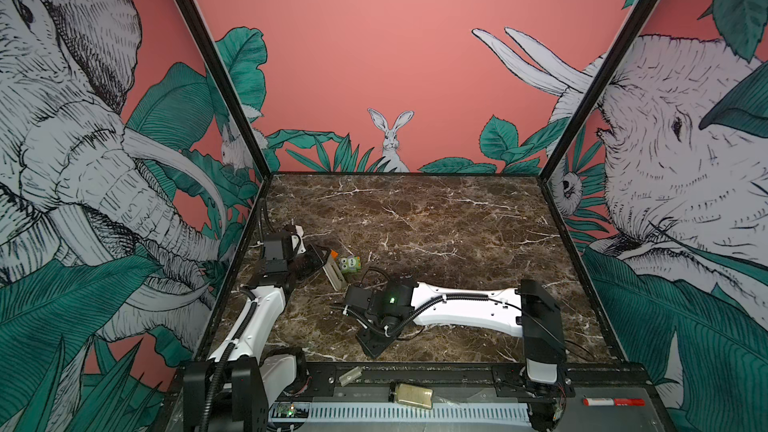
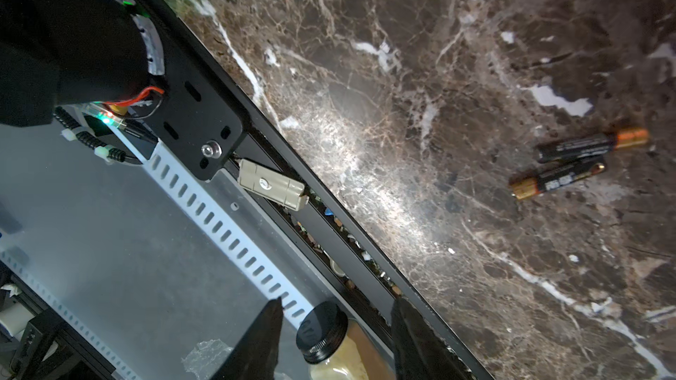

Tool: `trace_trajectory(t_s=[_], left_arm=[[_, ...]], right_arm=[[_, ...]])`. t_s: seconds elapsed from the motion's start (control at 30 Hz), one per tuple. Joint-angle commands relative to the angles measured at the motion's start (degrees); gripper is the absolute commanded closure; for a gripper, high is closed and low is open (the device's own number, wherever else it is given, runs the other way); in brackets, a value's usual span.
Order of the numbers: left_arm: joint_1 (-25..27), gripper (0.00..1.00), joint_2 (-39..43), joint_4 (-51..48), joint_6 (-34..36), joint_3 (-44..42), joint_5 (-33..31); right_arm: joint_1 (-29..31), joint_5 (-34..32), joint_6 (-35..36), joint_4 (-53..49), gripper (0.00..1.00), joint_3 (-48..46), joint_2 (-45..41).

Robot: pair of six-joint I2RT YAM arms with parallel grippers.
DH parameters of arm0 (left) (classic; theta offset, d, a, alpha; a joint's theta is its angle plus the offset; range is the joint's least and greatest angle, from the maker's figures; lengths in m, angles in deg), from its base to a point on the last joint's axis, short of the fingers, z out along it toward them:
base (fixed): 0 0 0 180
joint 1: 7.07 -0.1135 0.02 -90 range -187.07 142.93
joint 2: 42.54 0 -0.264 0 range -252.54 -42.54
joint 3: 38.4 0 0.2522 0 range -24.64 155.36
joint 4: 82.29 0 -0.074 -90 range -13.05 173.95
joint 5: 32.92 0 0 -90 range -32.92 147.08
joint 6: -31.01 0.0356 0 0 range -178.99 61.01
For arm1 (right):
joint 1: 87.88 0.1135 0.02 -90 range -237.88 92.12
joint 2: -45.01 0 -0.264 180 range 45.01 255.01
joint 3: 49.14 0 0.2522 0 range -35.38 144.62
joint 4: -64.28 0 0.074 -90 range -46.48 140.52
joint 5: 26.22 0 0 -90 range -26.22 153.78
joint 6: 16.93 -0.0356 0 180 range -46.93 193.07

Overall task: Load the batteries into the remote control
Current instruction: 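Move the right gripper to the beige battery cover on the near rail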

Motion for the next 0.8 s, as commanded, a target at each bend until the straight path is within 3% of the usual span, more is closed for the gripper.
trace_trajectory(t_s=[0.0, 0.77], left_arm=[[-0.51, 1.00, 1.53, 0.20, 1.19, -1.15, -0.38], [-4.49, 1.00, -0.26, -0.99, 5.41, 0.08, 3.95]], right_arm=[[1.81, -0.76, -2.76, 2.35, 0.51, 2.72, 3.12], [5.28, 0.48, -8.04, 5.48, 0.63, 4.11, 12.64]])
